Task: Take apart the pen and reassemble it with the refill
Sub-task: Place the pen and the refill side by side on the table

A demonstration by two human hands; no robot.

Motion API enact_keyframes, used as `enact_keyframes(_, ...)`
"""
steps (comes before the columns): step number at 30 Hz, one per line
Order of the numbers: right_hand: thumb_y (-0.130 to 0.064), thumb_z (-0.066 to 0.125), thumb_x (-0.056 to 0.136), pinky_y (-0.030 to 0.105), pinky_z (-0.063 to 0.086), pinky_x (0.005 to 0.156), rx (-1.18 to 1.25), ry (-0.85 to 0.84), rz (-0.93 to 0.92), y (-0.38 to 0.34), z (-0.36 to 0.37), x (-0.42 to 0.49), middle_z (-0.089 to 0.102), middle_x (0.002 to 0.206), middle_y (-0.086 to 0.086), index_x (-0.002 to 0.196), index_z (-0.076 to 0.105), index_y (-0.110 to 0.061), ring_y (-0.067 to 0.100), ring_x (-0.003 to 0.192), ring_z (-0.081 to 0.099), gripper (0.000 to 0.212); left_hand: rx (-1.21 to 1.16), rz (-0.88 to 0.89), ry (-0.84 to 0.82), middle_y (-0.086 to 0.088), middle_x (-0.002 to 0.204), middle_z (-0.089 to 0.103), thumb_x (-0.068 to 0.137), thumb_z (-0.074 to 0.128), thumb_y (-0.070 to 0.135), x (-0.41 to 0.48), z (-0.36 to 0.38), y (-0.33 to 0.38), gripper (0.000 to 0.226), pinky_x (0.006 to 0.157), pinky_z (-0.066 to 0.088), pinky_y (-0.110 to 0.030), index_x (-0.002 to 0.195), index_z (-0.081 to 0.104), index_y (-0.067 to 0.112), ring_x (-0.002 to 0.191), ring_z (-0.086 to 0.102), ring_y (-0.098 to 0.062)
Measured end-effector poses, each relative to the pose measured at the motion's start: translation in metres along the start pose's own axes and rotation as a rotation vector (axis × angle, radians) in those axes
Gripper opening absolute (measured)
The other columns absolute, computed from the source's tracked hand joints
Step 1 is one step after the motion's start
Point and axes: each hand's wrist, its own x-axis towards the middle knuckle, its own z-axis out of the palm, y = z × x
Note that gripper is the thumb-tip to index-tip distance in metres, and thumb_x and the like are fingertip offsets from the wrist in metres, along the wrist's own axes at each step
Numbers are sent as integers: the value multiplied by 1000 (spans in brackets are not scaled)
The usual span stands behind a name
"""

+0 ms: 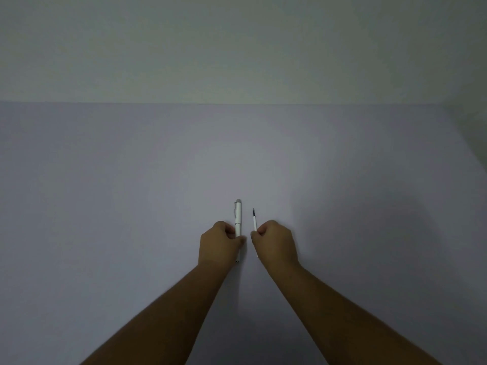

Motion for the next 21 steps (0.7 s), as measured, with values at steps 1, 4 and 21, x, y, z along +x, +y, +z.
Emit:
enact_keyframes(1, -29, 60, 84, 37, 57, 74, -1, -1, -1, 0, 0, 0, 70, 88, 8, 89, 64, -12, 26, 79, 67, 18, -1, -2, 0, 9, 73, 58, 78, 73, 27, 0, 0, 0, 20, 48, 34, -10, 84, 55, 20, 62, 53, -2)
enact_keyframes(4, -30, 61, 84, 35, 56, 73, -1, -1, -4, 0, 0, -2, 70, 88, 7, 88, 63, -12, 25, 78, 66, 19, -3, -11, 8, 10, 71, 58, 76, 74, 29, 0, 0, 0, 21, 48, 34, -11, 82, 56, 20, 62, 53, -1)
enact_keyframes(21, -29, 59, 85, 28, 49, 66, -10, 6, -12, 4, -1, -5, 70, 88, 7, 90, 64, -11, 21, 76, 62, 19, 38, -23, 12, 3, 78, 61, 82, 68, 31, -3, -1, 2, 18, 52, 36, -12, 88, 60, 16, 67, 58, -10)
